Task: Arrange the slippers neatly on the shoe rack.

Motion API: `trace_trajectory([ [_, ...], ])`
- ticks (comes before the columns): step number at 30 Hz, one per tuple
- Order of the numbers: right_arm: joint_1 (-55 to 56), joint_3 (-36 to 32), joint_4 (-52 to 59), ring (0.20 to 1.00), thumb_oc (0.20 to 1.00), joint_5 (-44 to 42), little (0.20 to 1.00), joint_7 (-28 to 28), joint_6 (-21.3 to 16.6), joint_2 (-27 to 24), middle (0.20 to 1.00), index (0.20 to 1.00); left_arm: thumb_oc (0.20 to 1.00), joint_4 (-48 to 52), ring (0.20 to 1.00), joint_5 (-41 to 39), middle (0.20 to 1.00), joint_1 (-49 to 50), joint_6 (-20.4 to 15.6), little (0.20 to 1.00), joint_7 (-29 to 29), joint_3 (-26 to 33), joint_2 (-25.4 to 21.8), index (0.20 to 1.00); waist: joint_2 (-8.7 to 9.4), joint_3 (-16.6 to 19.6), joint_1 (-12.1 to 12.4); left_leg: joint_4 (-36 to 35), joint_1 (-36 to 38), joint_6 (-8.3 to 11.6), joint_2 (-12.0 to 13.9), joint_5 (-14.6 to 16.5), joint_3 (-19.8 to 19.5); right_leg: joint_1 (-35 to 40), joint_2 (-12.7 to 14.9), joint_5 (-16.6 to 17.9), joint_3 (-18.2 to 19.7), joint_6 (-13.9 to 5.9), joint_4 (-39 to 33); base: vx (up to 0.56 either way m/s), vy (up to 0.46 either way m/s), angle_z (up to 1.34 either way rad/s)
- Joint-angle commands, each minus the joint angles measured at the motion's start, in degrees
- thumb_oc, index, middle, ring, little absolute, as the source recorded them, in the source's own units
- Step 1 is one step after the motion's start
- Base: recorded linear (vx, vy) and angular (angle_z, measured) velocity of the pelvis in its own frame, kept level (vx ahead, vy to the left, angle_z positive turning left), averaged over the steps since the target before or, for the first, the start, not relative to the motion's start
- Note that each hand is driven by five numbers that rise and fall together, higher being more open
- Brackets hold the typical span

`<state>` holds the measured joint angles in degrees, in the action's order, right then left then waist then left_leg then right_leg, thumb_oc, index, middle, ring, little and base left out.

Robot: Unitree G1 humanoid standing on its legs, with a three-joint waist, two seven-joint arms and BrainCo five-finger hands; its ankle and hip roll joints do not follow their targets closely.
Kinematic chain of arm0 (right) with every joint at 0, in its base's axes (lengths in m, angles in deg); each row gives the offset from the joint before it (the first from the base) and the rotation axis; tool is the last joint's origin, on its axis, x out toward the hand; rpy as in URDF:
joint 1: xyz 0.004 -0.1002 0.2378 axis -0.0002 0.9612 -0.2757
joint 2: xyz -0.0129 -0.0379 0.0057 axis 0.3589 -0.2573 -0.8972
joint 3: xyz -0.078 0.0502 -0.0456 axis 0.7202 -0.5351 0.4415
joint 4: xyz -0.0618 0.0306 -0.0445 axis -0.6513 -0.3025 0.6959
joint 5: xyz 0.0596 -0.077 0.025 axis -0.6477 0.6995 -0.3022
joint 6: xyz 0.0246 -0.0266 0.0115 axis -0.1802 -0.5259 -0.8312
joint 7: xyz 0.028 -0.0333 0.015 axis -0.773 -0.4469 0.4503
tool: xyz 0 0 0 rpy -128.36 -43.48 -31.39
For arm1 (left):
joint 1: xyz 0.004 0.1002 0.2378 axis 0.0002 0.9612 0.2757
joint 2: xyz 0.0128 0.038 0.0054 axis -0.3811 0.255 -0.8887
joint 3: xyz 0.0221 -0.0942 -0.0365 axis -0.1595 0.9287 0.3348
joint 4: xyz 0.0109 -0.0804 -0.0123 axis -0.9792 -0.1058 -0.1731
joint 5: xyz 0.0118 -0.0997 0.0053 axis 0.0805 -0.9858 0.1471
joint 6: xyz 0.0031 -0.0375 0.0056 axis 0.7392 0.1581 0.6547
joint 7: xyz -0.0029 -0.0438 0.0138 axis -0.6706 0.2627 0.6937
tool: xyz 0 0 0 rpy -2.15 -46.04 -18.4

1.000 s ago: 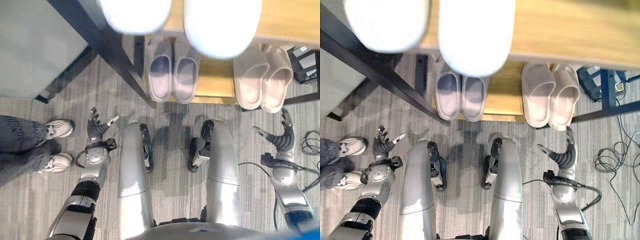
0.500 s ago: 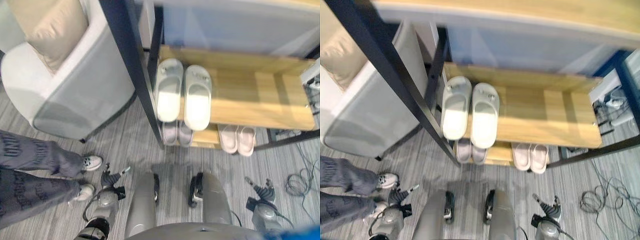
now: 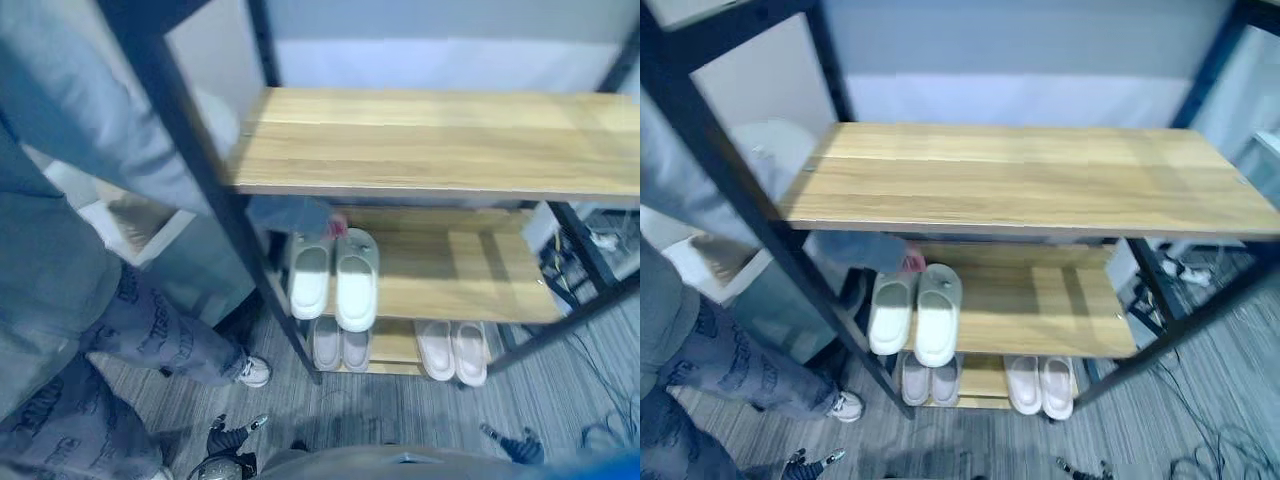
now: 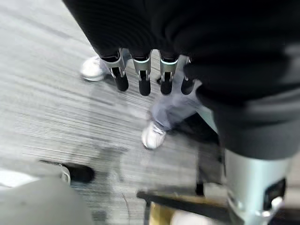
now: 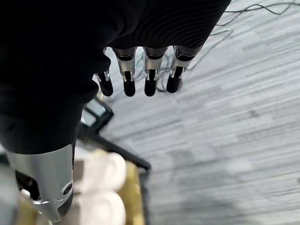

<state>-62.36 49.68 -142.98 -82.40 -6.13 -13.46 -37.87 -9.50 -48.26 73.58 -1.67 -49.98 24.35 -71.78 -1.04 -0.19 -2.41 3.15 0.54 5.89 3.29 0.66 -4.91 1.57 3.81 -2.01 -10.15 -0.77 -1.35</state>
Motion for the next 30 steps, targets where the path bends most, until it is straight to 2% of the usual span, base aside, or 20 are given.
trace_trajectory([
  [1, -0.54, -0.95, 0.09, 1.000, 1.000, -1.42, 1.000, 0.14, -0.54, 1.10, 1.000, 1.000, 1.000, -1.29, 1.000, -0.12, 1.000, -1.87, 0.17, 1.000, -0.85, -0.21, -0.24, 1.000, 1.24, -2.89, 1.04, 0.08, 0.12, -2.97, -3.35, 1.41, 0.93, -3.47, 3.47, 2.39, 0.73, -7.08, 3.98, 0.03, 0.154, -0.16],
  [6, -1.31, -2.07, -2.90, 1.000, 1.000, -4.07, 1.000, -1.87, -1.04, 1.35, 1.000, 1.000, 1.000, -2.66, 1.000, 1.54, 1.000, -1.57, 1.03, 1.000, -3.22, -0.87, 0.29, 1.000, 0.24, -2.80, 0.30, -1.96, 1.92, -5.14, -6.03, 5.00, 2.38, -2.94, 6.26, 3.29, 1.59, -8.55, 3.75, -0.05, 0.203, 0.02],
  [8, -2.95, -1.76, -3.47, 1.000, 1.000, -3.97, 1.000, -1.56, -0.53, 1.48, 1.000, 1.000, 1.000, -2.92, 1.000, 1.69, 1.000, -2.09, 1.33, 1.000, -3.37, -0.69, -0.16, 1.000, -0.15, -3.30, 0.34, -2.95, 2.03, -5.61, -6.21, 4.99, 3.15, -4.52, 6.86, 4.23, 1.59, -9.32, 4.82, -0.11, 0.099, -0.16],
  [10, -5.23, -1.13, -3.71, 1.000, 1.000, -4.26, 1.000, -1.96, -0.22, 1.35, 1.000, 1.000, 1.000, -2.88, 1.000, 1.93, 1.000, -2.88, 1.40, 1.000, -3.66, -0.52, -1.22, 1.000, -0.80, -4.92, 0.60, -2.81, 0.43, -5.90, -5.28, 3.65, 4.75, -8.76, 7.92, 6.16, -0.16, -10.58, 10.27, -0.28, 0.060, -0.40],
  [11, -5.63, -0.74, -4.38, 1.000, 1.000, -4.47, 1.000, -2.41, -0.21, 1.23, 1.000, 1.000, 1.000, -2.92, 1.000, 2.68, 1.000, -2.97, 1.42, 1.000, -3.57, -0.45, -1.92, 1.000, -1.23, -5.27, 0.66, -2.91, -0.61, -6.21, -4.61, 2.57, 5.07, -8.68, 7.36, 4.37, -0.04, -10.10, 13.58, -0.25, 0.002, -0.57],
  [15, -5.87, -0.21, -5.36, 1.000, 1.000, -4.63, 1.000, -2.66, -0.20, 1.08, 1.000, 1.000, 1.000, -3.28, 1.000, 3.25, 1.000, -3.14, 1.36, 1.000, -3.42, -0.32, -2.66, 1.000, 0.20, -3.55, 1.64, -4.73, 0.13, -5.82, -4.85, 2.48, 4.60, -4.26, 5.86, 0.79, 2.27, -8.73, 7.15, -0.01, -0.069, -0.23],
  [19, -6.36, 0.47, -4.69, 1.000, 1.000, -4.96, 1.000, -3.08, -0.55, 0.08, 1.000, 1.000, 1.000, -3.78, 1.000, 4.62, 1.000, -2.23, 1.94, 1.000, -3.55, -0.99, -1.47, 1.000, 0.45, -1.30, 2.02, -6.51, 1.79, -5.07, -3.69, 2.13, 4.02, -0.81, 4.74, 1.91, 1.33, -8.33, 1.01, 0.07, -0.145, -0.01],
  [23, -6.45, -1.09, -2.46, 1.000, 1.000, -8.31, 1.000, -2.90, -1.97, -0.40, 1.000, 1.000, 1.000, -4.51, 1.000, 4.29, 1.000, -1.54, 2.22, 1.000, -4.00, -1.37, -0.75, 1.000, 0.10, -1.03, 1.71, -8.15, 2.13, -4.37, -3.06, 0.97, 3.24, 0.50, 4.17, 2.06, 0.45, -8.08, -1.61, -0.02, -0.086, 0.08],
  [26, -5.43, 0.05, 5.42, 1.000, 1.000, -5.46, 1.000, -1.40, -3.27, -1.79, 1.000, 1.000, 1.000, -4.31, 1.000, 5.75, 1.000, -0.92, 2.41, 1.000, -4.27, -2.21, -0.22, 1.000, -0.35, -0.37, 1.51, -8.15, 1.50, -3.52, -2.68, 0.97, 3.06, 1.56, 4.11, 2.01, -0.76, -8.16, -3.65, -0.03, -0.064, 0.08],
  [29, -5.04, 0.42, 8.21, 1.000, 1.000, -4.11, 1.000, -0.81, -3.58, -2.18, 1.000, 1.000, 1.000, -4.07, 1.000, 6.01, 1.000, -0.93, 2.54, 1.000, -4.14, -2.14, -0.24, 1.000, -0.41, -0.28, 1.44, -8.15, 1.67, -3.48, -2.65, 1.07, 3.03, 1.76, 4.00, 1.94, -0.82, -8.16, -3.65, 0.01, -0.044, 0.09],
  [30, -3.85, 1.19, 17.32, 1.000, 1.000, -0.28, 1.000, 0.45, -4.25, -3.39, 1.000, 1.000, 1.000, -3.32, 1.000, 7.15, 1.000, -0.78, 2.60, 1.000, -3.86, -2.10, -0.24, 1.000, -0.46, -0.63, 1.37, -8.15, 2.72, -3.48, -2.34, 1.37, 3.01, 2.65, 3.90, 1.77, -0.69, -8.00, -3.65, 0.02, -0.062, 0.02],
])
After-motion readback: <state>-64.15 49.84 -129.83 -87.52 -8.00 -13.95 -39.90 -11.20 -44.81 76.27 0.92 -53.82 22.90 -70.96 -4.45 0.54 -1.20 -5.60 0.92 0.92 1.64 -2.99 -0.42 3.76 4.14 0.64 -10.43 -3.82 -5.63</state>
